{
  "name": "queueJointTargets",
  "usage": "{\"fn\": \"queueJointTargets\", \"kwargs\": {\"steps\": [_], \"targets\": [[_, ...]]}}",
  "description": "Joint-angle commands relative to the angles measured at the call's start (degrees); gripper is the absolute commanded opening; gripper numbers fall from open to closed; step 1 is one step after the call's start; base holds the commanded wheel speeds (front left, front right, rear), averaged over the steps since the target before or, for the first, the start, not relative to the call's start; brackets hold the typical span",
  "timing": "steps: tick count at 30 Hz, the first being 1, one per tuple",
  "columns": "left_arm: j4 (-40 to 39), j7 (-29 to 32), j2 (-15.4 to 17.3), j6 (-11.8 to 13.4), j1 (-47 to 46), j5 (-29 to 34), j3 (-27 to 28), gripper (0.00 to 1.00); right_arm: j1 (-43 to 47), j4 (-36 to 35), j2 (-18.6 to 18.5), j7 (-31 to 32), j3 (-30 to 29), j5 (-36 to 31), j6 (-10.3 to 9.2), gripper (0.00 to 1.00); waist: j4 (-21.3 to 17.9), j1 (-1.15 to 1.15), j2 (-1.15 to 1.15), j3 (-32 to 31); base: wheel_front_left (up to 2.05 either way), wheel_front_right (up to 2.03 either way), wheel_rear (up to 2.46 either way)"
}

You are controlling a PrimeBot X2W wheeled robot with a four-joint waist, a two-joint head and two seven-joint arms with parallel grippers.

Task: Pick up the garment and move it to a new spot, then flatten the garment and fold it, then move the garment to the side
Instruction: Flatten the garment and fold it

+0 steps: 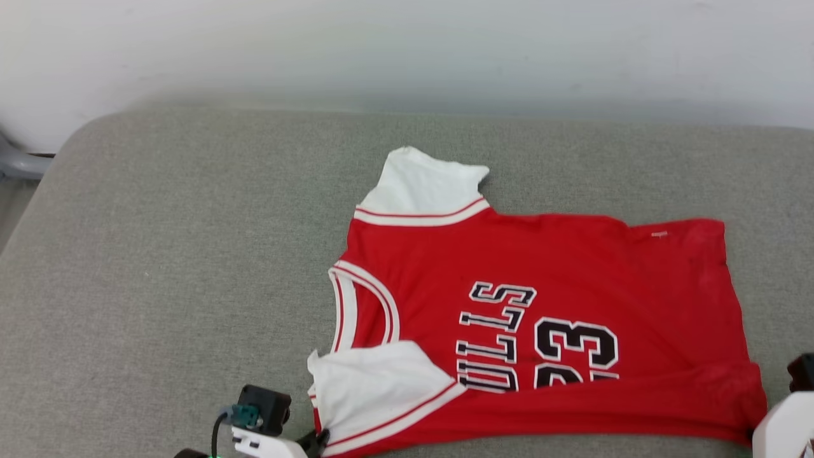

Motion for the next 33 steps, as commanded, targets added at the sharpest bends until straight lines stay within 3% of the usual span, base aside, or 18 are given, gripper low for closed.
{"fn": "queueJointTargets", "kwargs": {"steps": [1,8,18,19,20,21,26,33], "targets": [[-0.6,0.5,0.6,0.4,1.3,-0.3,-0.2,0.00,2.0,-0.9,0.2,0.6,-0.8,0.1,-0.11,0.00,0.0,0.00,0.00,-1.0,0.00,0.00,0.00],[-2.1,0.5,0.8,1.2,3.5,-0.2,-1.0,0.00,7.4,-3.8,1.6,1.9,-3.2,-0.5,-0.11,0.00,-0.2,0.00,0.00,-1.5,0.00,0.00,0.00],[1.5,-2.1,-0.9,-0.7,0.2,0.9,-1.5,0.00,4.1,0.6,2.4,-1.8,-1.8,-1.5,-0.11,0.00,-0.8,0.00,0.00,0.5,0.00,0.00,0.00],[1.7,-2.7,-1.1,-0.6,-0.1,1.3,-1.5,0.45,3.8,1.0,2.4,-2.1,-1.6,-1.5,-0.11,0.14,-0.8,0.00,0.00,0.6,0.00,0.00,0.00],[2.1,-3.1,-1.2,-0.4,-0.3,1.5,-1.5,0.84,3.6,1.2,2.2,-2.5,-1.2,-1.5,-0.11,1.00,-0.8,0.00,0.00,0.6,0.00,0.00,0.00],[2.4,-3.4,-1.3,-0.4,-0.4,1.6,-1.5,1.00,3.3,1.3,2.1,-3.0,-0.9,-1.4,-0.11,1.00,-0.8,0.00,0.00,0.6,0.00,0.00,0.00],[2.2,-2.7,-0.6,-0.2,-0.3,1.4,-1.5,1.00,2.9,0.6,1.7,-4.0,-0.2,-0.6,-0.08,1.00,-1.0,0.00,0.00,0.1,0.00,0.00,0.00],[-4.0,-5.3,1.8,2.2,-2.3,2.2,2.5,1.00,1.2,-6.6,0.5,-5.6,-1.1,0.8,-0.09,1.00,-2.7,0.00,0.00,-0.4,0.00,0.00,0.00]]}}
